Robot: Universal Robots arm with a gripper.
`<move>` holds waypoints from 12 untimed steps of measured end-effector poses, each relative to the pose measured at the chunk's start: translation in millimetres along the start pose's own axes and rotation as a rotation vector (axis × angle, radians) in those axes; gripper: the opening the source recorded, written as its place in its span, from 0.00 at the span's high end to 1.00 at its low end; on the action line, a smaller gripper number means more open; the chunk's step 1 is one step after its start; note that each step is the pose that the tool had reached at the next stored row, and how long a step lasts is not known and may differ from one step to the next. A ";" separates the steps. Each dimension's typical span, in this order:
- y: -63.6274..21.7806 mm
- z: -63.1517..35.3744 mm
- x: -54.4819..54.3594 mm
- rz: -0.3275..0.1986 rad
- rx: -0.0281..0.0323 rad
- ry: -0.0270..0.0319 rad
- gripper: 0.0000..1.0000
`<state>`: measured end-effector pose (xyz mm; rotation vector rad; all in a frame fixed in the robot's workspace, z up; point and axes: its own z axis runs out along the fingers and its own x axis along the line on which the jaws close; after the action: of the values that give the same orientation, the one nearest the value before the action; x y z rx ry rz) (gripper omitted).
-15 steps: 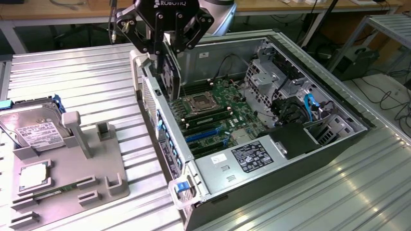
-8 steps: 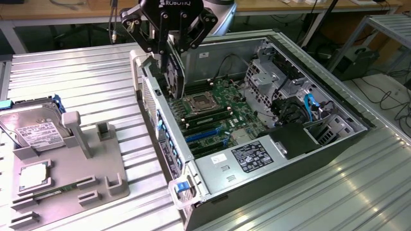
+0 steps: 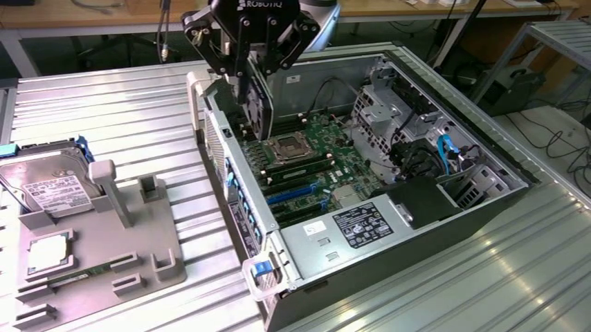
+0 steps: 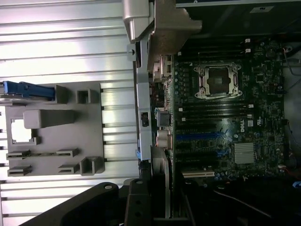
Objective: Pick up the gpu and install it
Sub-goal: 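Pick up the gpu and move the gpu toward the slot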
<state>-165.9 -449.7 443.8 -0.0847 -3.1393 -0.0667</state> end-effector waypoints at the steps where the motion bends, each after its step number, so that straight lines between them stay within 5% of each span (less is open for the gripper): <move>1: 0.1 0.0 -1.2 0.000 0.0000 0.0000 0.72; 12: 0.9 0.1 -16.1 0.000 -0.0001 -0.0001 0.72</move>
<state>-149.8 -449.7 443.8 -0.0848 -3.1393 -0.0668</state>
